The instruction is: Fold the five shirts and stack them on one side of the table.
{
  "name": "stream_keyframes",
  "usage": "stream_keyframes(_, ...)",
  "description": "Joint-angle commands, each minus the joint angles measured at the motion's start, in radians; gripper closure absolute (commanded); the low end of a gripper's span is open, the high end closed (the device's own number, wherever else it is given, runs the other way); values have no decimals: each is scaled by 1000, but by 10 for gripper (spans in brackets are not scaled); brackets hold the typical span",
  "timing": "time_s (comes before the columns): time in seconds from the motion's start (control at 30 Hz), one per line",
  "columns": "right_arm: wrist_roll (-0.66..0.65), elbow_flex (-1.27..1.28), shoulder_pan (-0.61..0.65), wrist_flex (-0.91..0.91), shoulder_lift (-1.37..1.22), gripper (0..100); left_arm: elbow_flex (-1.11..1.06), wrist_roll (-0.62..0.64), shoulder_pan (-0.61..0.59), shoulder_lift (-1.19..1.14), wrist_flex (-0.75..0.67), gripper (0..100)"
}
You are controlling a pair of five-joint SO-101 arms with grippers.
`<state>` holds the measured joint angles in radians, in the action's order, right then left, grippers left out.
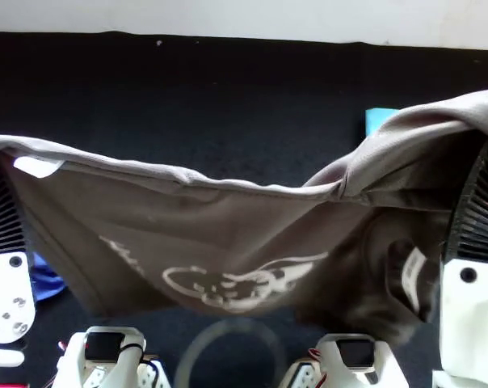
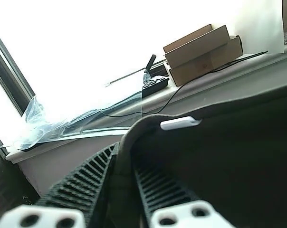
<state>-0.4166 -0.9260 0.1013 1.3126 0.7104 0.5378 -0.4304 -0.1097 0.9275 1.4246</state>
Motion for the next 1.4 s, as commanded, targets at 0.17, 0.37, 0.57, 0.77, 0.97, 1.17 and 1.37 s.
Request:
stream_keyframes(0.17, -6, -10, 33, 67, -268, 992, -291, -8, -12, -35, -35, 990)
stream_keyframes(0.37, -6, -10, 65, 99, -579, 992, -723, -5, -10, -39, -264, 990)
stream_keyframes(0.57, -6, -22, 62, 22, -905, 992, -1017, -8, -58, -67, -661, 990)
stream_keyframes(0.77, -6, -22, 64, -157, -1012, 992, -809, -8, -104, -387, -756, 990)
stream_keyframes(0.97, -6, -21, 65, -262, -1063, 992, -406, -8, -120, -783, -706, 990)
stream_keyframes(1.17, 132, -21, 65, -269, -1164, 992, -188, -5, -114, -1070, -582, 990)
stream_keyframes(1.37, 146, -21, 65, -262, -1302, 992, -147, -5, -91, -1244, -572, 990)
